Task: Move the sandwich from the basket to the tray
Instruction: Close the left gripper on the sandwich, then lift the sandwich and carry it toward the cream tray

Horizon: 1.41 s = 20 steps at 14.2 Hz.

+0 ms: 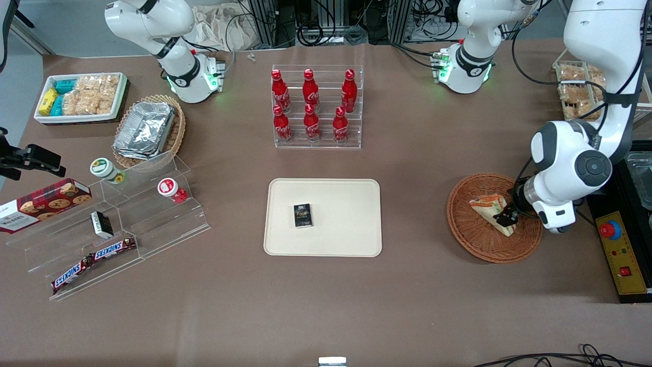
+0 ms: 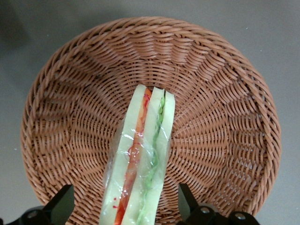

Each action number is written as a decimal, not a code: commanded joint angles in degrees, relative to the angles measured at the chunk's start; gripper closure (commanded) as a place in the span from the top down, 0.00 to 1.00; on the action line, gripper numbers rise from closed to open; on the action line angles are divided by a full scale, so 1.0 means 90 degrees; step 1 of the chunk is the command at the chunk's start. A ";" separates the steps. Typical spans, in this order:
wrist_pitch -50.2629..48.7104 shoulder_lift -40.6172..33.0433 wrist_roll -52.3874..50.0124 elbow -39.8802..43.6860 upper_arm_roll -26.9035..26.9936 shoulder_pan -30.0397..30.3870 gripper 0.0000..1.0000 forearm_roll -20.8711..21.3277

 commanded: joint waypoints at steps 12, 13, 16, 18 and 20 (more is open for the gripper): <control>0.0049 0.0327 -0.0320 -0.0002 -0.0054 -0.0026 0.00 -0.0031; 0.0000 0.0317 -0.0262 0.0027 -0.0064 -0.0026 0.00 -0.0002; -0.1147 0.0268 -0.0155 0.0756 -0.0123 -0.0163 0.00 0.0096; -0.2241 0.0268 0.0186 0.1682 -0.0210 -0.0280 0.00 0.0067; -0.3190 0.0327 0.0265 0.2524 -0.0512 -0.0417 0.00 0.0047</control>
